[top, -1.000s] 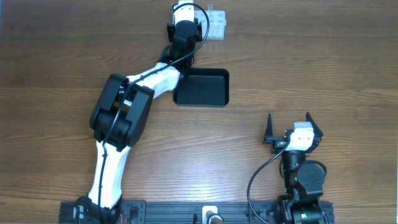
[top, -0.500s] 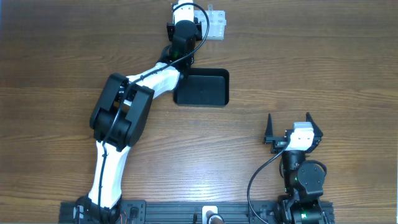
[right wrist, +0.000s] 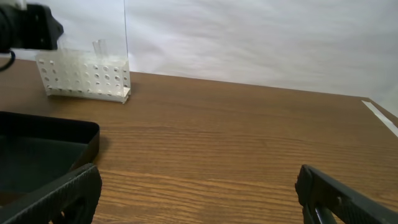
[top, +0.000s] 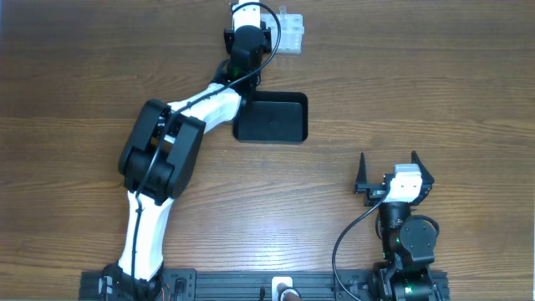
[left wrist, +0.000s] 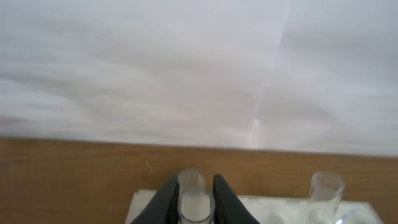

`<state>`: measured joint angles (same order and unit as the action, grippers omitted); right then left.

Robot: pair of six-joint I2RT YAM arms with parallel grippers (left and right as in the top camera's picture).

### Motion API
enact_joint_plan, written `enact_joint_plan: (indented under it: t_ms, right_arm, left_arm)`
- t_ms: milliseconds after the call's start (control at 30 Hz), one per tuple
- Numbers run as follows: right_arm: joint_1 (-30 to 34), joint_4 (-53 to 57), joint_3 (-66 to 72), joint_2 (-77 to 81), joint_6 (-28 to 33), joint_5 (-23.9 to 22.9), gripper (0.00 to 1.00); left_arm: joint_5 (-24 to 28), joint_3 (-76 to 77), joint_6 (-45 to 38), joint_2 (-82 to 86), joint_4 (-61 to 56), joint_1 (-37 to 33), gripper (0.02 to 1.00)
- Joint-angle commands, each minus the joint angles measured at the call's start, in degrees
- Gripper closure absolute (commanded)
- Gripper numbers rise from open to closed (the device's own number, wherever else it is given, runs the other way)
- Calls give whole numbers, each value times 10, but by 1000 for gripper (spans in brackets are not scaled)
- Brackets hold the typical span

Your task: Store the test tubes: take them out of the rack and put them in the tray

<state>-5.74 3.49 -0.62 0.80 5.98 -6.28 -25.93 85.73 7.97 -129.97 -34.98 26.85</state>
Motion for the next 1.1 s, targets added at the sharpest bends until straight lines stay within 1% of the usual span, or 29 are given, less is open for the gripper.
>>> enact_joint_plan:
  t_ms: [33,200,467,533,667,833,933,1100]
  right_arm:
    - [0,2,3,-5,-3,2,9]
    - [0,2,3,-5,-3,2,9]
    - [0,2,3,-5,-3,2,9]
    - [0,2,3,-5,-3,2,9]
    - [0,2,3,-5,-3,2,9]
    - [0,2,3,-5,-3,2,7]
    - [0,2,3,-5,-3,2,9]
    - [0,2,3,-5,-3,2,9]
  left_arm:
    - [8,14,-3,71,-5,-3,982]
    - [8,14,-3,116,10,1,978]
    - [8,14,-2,221,118,8,980]
    - [11,14,-2,247,170,14,980]
    - [53,14,12,283,332,37,956]
    - [51,13,33,276,446,67,958]
    - [49,13,65,261,497,72,976]
    - [49,13,172,227,589,70,978]
